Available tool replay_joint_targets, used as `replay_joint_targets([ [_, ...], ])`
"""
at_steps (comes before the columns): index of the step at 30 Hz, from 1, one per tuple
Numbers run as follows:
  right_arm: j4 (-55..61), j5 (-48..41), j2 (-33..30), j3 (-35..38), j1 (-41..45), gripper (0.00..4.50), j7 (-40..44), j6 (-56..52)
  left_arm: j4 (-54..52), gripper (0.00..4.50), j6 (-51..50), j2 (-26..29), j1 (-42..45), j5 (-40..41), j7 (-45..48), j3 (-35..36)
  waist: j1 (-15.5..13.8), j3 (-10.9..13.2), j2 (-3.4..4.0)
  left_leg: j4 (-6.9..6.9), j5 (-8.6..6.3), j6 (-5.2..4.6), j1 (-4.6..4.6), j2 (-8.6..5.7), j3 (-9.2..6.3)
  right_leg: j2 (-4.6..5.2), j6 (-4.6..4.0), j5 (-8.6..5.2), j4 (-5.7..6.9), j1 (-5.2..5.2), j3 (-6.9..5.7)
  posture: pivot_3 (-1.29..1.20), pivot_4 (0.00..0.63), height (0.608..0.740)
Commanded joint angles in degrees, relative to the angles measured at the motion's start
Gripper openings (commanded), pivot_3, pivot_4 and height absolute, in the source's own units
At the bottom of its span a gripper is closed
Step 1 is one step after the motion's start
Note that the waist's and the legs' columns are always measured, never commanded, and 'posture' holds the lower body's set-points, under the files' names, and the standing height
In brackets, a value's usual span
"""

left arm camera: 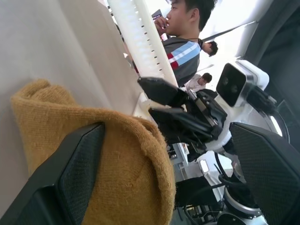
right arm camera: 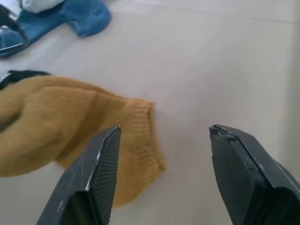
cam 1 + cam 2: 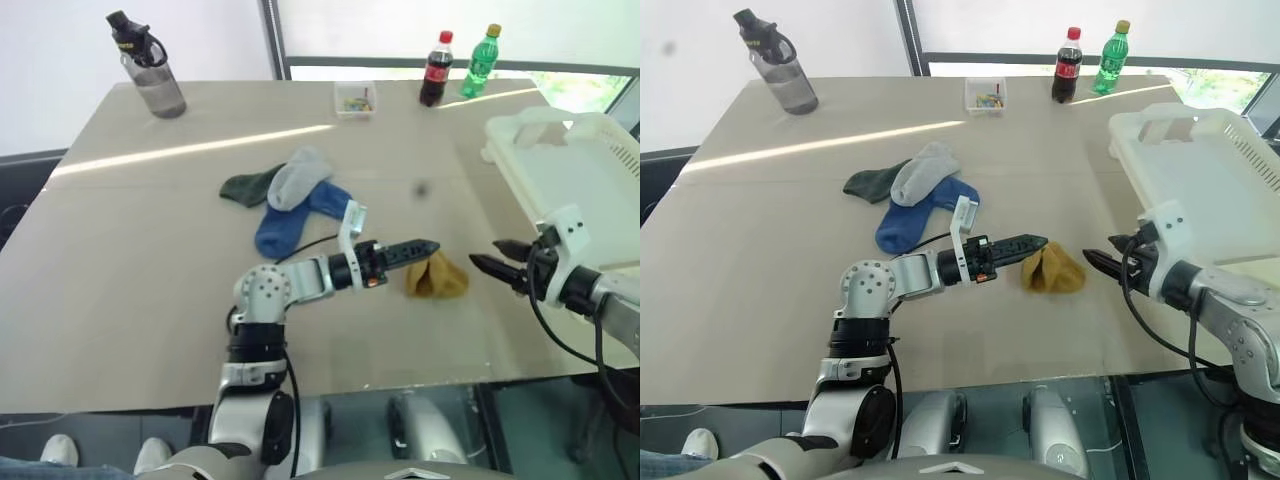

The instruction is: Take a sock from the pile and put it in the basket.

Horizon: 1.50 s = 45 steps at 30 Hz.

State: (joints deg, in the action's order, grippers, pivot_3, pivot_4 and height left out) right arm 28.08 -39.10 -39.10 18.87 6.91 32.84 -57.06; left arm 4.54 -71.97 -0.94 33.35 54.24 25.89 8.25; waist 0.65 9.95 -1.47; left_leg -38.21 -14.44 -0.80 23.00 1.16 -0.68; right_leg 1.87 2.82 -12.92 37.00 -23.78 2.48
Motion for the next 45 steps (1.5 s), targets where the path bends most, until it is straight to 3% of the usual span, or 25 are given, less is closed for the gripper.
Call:
replay_joint_targets([
  [1,3.54,-3.30,-1.12,3.66,-0.82,3.07,1.15,0.53,1.06,4.48,2.54,-1.50,1.67,-0.41,1.46,-1.48,0.01,0.00,0.00,0.00,0.00,0.00,0.00,0.00,0.00,0.00,0.00,0.00,-0.01,0.00,0.00,0.00,0.150,0.740],
  [16,7.19,-4.82,2.70,-5.49,0.69,3.07,-6.08,-0.82,6.22,4.48,7.63,-2.24,3.97,-5.19,5.28,-5.51,0.06,0.00,0.01,0.00,-0.01,-0.01,0.01,0.00,0.00,0.00,0.06,-0.03,-0.03,0.00,0.01,0.00,0.150,0.740],
  [24,6.89,-7.09,6.99,-6.45,3.45,3.07,-11.33,-3.46,6.83,4.48,8.37,-2.09,4.12,-6.21,6.05,-5.82,0.03,0.01,0.01,0.00,-0.01,-0.02,0.03,0.01,-0.02,0.00,0.05,-0.02,-0.04,0.00,-0.01,0.00,0.150,0.740],
  [37,0.25,3.72,5.25,-14.10,2.32,3.07,-15.04,-1.80,6.71,4.48,8.88,-2.34,4.55,-6.74,6.51,-5.67,0.08,0.00,0.02,-0.01,-0.01,-0.02,0.02,0.00,-0.01,0.00,0.01,0.00,-0.05,0.00,-0.02,0.00,0.150,0.740],
  [38,-0.35,4.64,5.20,-14.69,2.22,3.58,-14.87,-1.07,6.59,4.50,8.91,-2.34,4.53,-6.70,6.49,-5.65,0.09,0.00,0.02,-0.01,-0.01,-0.02,0.02,0.01,-0.01,0.00,0.01,0.00,-0.05,-0.01,-0.01,0.00,0.150,0.740],
  [41,-0.99,5.99,5.81,-15.00,1.97,4.45,-14.84,-0.34,6.34,4.50,8.91,-2.25,4.45,-6.55,6.41,-5.51,0.09,0.00,0.02,-0.01,-0.01,-0.02,0.02,0.01,-0.01,0.00,0.01,0.00,-0.05,0.00,-0.01,0.00,0.150,0.740],
  [45,-2.98,7.17,8.31,-15.17,2.50,4.45,-15.60,0.11,6.03,4.50,8.98,-2.09,4.11,-6.51,6.62,-5.62,0.11,0.00,0.03,-0.01,-0.01,-0.02,0.01,0.01,-0.01,-0.01,0.03,0.00,-0.05,0.00,-0.01,0.00,0.150,0.740],
])
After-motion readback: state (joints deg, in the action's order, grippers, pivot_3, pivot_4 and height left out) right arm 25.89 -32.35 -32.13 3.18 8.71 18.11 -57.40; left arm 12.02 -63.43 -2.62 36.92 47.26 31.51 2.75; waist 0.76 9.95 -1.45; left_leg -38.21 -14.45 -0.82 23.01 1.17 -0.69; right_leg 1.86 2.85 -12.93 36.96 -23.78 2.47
